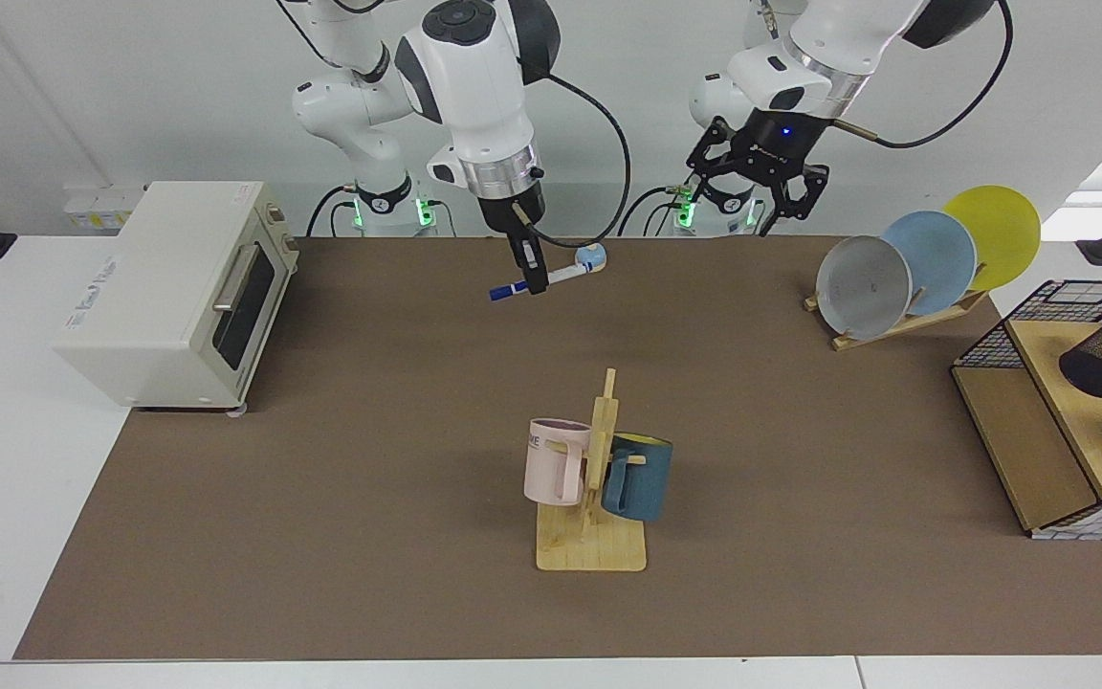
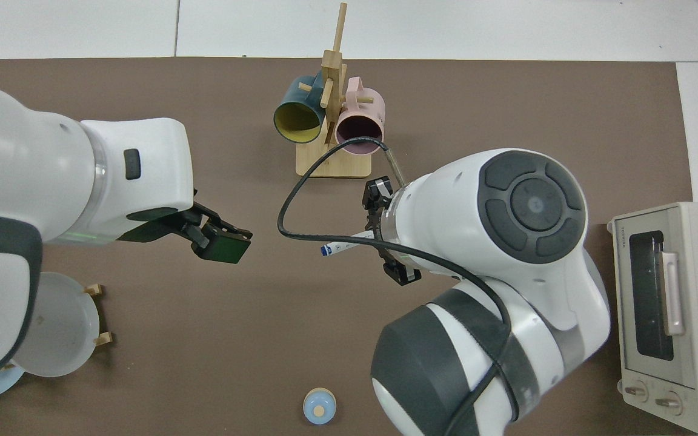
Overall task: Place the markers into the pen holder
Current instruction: 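Bring the marker to the middle while the left gripper reaches it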
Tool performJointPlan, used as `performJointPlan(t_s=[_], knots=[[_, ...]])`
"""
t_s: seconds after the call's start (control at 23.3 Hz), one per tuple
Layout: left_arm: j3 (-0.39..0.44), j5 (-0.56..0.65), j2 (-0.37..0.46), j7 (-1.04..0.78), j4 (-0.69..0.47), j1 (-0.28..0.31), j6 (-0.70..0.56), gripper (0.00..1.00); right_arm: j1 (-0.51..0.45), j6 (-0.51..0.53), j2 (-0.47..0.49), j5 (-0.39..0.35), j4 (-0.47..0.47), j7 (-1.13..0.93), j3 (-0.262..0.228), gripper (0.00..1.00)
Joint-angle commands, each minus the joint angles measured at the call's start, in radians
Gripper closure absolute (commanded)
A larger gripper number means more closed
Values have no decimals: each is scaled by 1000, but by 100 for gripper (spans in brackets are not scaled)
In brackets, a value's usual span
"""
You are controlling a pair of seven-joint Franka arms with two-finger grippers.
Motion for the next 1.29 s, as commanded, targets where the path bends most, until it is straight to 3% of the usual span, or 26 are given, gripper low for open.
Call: performJointPlan(t_s=[0.0,0.56,0.77,1.03,1.24], knots=[[11,-15,-3,200,-28,-13,37,2,26,-4,12,-6,22,-43,-2,100],[6,-21,-18,243,-125,-101,77,1,60,2,38,-2,79,-74,1,100],[6,-119,-21,240,-166,-101,111,1,60,2,42,-2,85,-74,1,100],[5,-136,-24,221,-188,-130,138,12,58,-4,68,7,134,-66,1,100],[3,-136,-24,210,-189,-142,152,13,57,-6,85,9,162,-63,1,100]])
